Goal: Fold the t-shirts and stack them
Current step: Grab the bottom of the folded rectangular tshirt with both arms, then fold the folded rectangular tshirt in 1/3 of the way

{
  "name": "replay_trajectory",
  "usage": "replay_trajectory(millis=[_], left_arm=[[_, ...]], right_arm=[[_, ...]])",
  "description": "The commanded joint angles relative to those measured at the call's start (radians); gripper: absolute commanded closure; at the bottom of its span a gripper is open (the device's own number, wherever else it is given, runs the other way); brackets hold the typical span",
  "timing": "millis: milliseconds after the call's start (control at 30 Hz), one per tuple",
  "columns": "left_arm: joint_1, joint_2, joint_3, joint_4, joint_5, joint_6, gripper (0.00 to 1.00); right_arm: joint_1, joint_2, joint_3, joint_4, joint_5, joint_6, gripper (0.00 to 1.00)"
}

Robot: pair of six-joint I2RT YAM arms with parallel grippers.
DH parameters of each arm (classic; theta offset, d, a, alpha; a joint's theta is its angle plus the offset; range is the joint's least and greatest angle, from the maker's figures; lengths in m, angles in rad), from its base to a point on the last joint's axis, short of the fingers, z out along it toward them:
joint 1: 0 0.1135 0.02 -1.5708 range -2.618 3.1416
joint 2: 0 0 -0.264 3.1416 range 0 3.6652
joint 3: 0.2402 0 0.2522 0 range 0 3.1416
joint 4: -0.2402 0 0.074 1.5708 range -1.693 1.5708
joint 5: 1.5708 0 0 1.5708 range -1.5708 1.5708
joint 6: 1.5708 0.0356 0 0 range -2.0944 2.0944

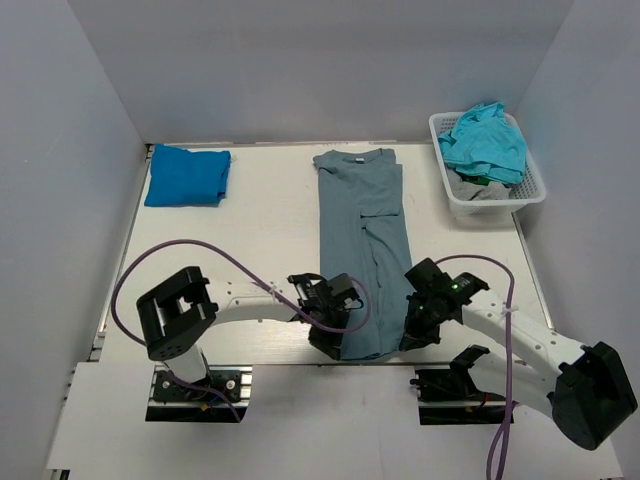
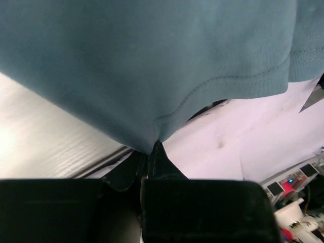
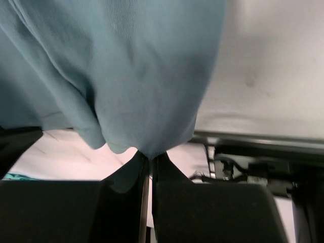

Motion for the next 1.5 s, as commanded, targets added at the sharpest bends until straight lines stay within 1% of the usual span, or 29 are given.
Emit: replay_trajectory(millis=[0, 67, 167, 200, 300, 333, 367, 433, 467, 500, 533, 600, 733, 833, 1000, 1133, 1233, 1333, 1367, 1433, 1467], left_arm=[[-0.046, 0.016, 0.076, -0.063, -0.058, -0.039, 1.00], [-0.055, 0.016, 0.087, -0.099, -0.088, -0.039, 1.00], [-0.055, -0.007, 0.098, -0.155, -0.136, -0.080, 1.00], [-0.031, -0.007, 0.107, -0.155, -0.145, -0.080, 1.00], [-0.022, -0.023, 0.148, -0.175, -0.183, -0.092, 1.00], [-0.022, -0.023, 0.171, -0.175, -0.213, -0.092, 1.00], [-0.022, -0.023, 0.220, -0.212, -0.228, -0.083, 1.00], [0.000, 0.008, 0.270, -0.240, -0.291, -0.083, 1.00], [0.009, 0.019, 0.320, -0.261, -0.312, -0.092, 1.00], [0.021, 0.031, 0.348, -0.261, -0.313, -0.092, 1.00], [0.050, 0.055, 0.412, -0.289, -0.332, -0.092, 1.00], [0.078, 0.065, 0.461, -0.306, -0.361, -0.092, 1.00], [0.196, 0.074, 0.514, -0.306, -0.362, -0.079, 1.00], [0.254, 0.109, 0.553, -0.306, -0.349, -0.057, 1.00], [0.314, 0.145, 0.589, -0.208, -0.340, -0.013, 1.00], [0.353, 0.187, 0.664, -0.152, -0.331, 0.030, 1.00], [0.382, 0.232, 0.722, -0.152, -0.313, 0.072, 1.00], [0.408, 0.290, 0.779, -0.152, -0.293, 0.081, 1.00], [0.422, 0.304, 0.805, -0.178, -0.293, 0.081, 1.00], [0.434, 0.329, 0.817, -0.189, -0.282, 0.081, 1.00], [0.446, 0.341, 0.817, -0.189, -0.282, 0.081, 1.00]], right_arm=[[-0.004, -0.042, 0.006, -0.096, 0.034, 0.049, 1.00], [-0.006, -0.045, 0.050, -0.134, 0.089, 0.045, 1.00], [-0.011, -0.013, 0.104, -0.163, 0.156, 0.014, 1.00], [-0.009, 0.020, 0.122, -0.159, 0.155, -0.013, 1.00], [-0.011, 0.056, 0.156, -0.108, 0.146, -0.058, 1.00], [-0.014, 0.077, 0.165, -0.085, 0.152, -0.066, 1.00], [-0.015, 0.094, 0.202, -0.073, 0.155, -0.073, 1.00], [-0.026, 0.140, 0.233, -0.041, 0.155, -0.098, 1.00], [-0.030, 0.149, 0.272, -0.015, 0.155, -0.107, 1.00], [-0.037, 0.160, 0.285, 0.011, 0.155, -0.110, 1.00], [-0.052, 0.200, 0.324, 0.027, 0.191, -0.129, 1.00], [-0.064, 0.226, 0.357, 0.030, 0.239, -0.132, 1.00], [-0.100, 0.303, 0.464, 0.055, 0.264, -0.179, 1.00], [-0.136, 0.358, 0.546, 0.058, 0.278, -0.201, 1.00], [-0.192, 0.448, 0.662, 0.068, 0.269, -0.241, 1.00], [-0.237, 0.539, 0.775, 0.079, 0.238, -0.264, 1.00], [-0.260, 0.594, 0.832, 0.088, 0.221, -0.284, 1.00], [-0.279, 0.637, 0.865, 0.095, 0.189, -0.296, 1.00], [-0.282, 0.646, 0.868, 0.095, 0.177, -0.299, 1.00], [-0.297, 0.680, 0.883, 0.104, 0.170, -0.308, 1.00], [-0.299, 0.686, 0.892, 0.104, 0.134, -0.311, 1.00]])
